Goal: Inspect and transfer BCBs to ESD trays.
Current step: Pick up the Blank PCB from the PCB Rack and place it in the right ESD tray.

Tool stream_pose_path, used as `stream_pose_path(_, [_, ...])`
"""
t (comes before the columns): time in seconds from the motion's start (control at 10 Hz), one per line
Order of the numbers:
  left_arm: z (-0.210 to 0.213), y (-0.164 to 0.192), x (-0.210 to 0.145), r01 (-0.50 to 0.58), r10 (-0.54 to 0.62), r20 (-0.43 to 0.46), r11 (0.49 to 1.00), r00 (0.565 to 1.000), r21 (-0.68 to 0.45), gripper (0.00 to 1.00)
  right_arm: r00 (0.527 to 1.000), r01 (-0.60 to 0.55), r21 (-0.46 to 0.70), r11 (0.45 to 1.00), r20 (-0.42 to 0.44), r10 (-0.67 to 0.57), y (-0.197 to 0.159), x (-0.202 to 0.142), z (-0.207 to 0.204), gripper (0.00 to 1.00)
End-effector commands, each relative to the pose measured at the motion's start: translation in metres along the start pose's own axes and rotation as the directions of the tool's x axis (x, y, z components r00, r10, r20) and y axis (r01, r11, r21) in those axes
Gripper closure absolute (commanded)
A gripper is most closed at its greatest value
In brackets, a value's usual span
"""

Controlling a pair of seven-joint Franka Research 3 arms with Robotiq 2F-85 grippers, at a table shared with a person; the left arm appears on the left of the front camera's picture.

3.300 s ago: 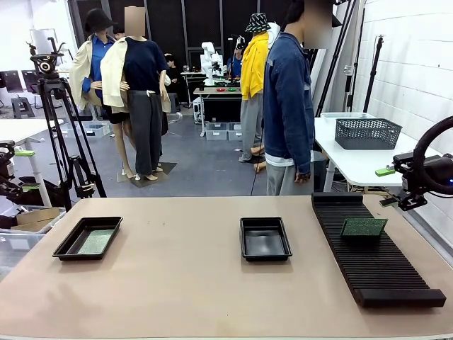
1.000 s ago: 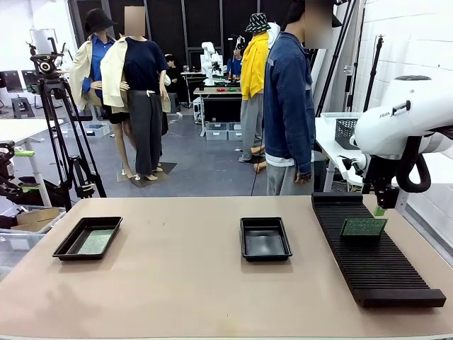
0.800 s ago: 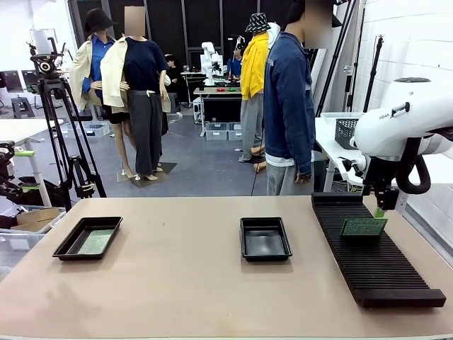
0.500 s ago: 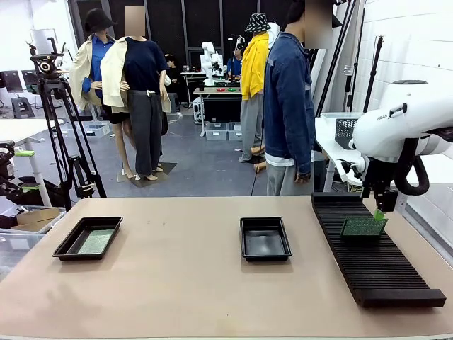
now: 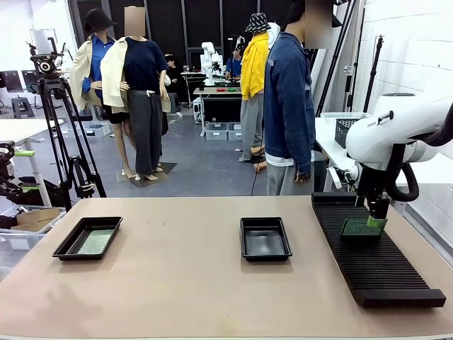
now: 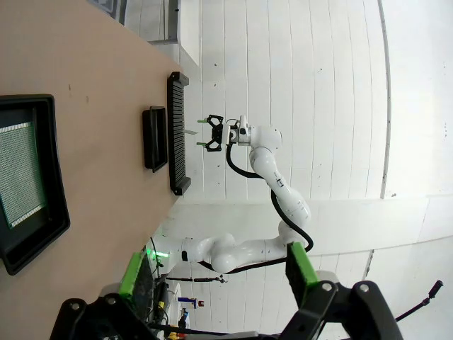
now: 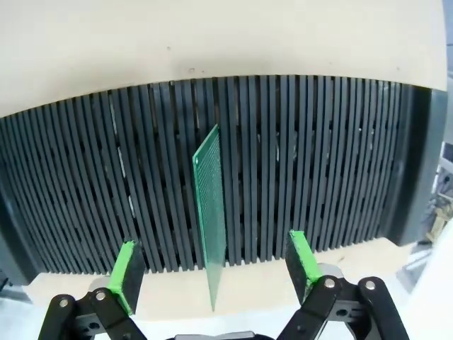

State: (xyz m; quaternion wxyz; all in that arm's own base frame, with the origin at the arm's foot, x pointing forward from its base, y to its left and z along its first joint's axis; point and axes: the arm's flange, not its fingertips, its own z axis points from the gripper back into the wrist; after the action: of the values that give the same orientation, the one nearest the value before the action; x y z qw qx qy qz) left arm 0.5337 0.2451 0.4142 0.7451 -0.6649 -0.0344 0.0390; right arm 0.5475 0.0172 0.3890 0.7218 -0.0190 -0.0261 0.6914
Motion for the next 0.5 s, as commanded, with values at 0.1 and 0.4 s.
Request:
stream_pose_path(0.1, [-0.001,-0.001,-0.002,0.001,-0.001,0.009,1.0,1.0,0.005,0.0,1.0,-0.011,0.014,1.0,0.023,0.01,-0.009,0.002,-0.011,0.0])
stream_pose_path(0.4, [-0.001,-0.001,-0.002,0.001,-0.001,0.009,1.0,1.0,0.005,0.0,0.999,0.001,0.036,0.999,0.035,-0.002,-0.018,0.001,-0.015,0.0])
